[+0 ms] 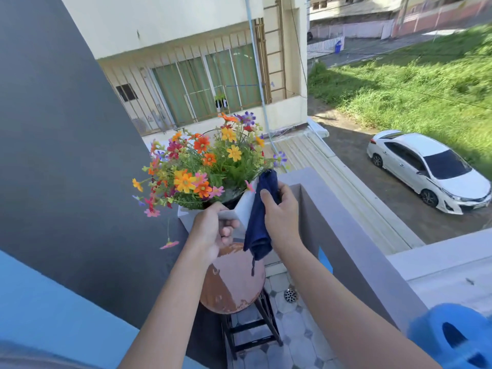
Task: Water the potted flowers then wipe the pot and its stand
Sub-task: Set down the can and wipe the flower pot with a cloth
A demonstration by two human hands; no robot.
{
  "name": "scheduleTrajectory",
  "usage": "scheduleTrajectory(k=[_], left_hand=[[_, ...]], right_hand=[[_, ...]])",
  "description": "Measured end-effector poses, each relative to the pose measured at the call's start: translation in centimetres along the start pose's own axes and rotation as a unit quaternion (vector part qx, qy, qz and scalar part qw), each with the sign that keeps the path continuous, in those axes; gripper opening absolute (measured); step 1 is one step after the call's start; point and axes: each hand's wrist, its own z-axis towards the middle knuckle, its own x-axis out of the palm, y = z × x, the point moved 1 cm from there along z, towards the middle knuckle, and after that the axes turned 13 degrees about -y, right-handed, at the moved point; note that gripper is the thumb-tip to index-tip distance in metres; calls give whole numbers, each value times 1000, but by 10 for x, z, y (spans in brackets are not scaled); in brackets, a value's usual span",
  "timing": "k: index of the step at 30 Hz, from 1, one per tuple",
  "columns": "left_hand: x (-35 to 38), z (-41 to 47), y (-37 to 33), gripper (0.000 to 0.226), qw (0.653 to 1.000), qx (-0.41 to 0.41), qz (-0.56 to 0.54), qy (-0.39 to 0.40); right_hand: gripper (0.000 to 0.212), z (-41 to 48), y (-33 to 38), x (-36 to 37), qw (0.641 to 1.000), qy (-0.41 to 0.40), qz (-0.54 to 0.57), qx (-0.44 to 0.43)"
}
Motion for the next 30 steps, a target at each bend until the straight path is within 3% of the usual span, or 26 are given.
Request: scheduleTrajectory(k=[6,10,12,14,20,26,30], left_hand=[[-12,-9,-5,21,999,27,17,17],[-9,-12,-11,27,1000,24,-4,18],[-6,-12,-14,30,999,28,-15,7],[-7,-8,-17,30,999,31,-27,-6],[-21,6,-26,27,999,5,-47,-3],[-28,-1,-19,26,998,-14,-53,20],[-30,-9,-21,29,998,-18,-46,33]], right_hand=[[11,53,18,6,999,-44,-29,2],[18,41,24,13,997,-41,-38,-62],[21,24,21,19,995,-23,-41,-86],[6,6,13,23,994,15,-50,-97],[16,-43,-29,7,977,90,-74,-177],[22,-49,-45,-3,988,16,-64,-139],[14,-33,-26,4,987,-13,-32,-159]])
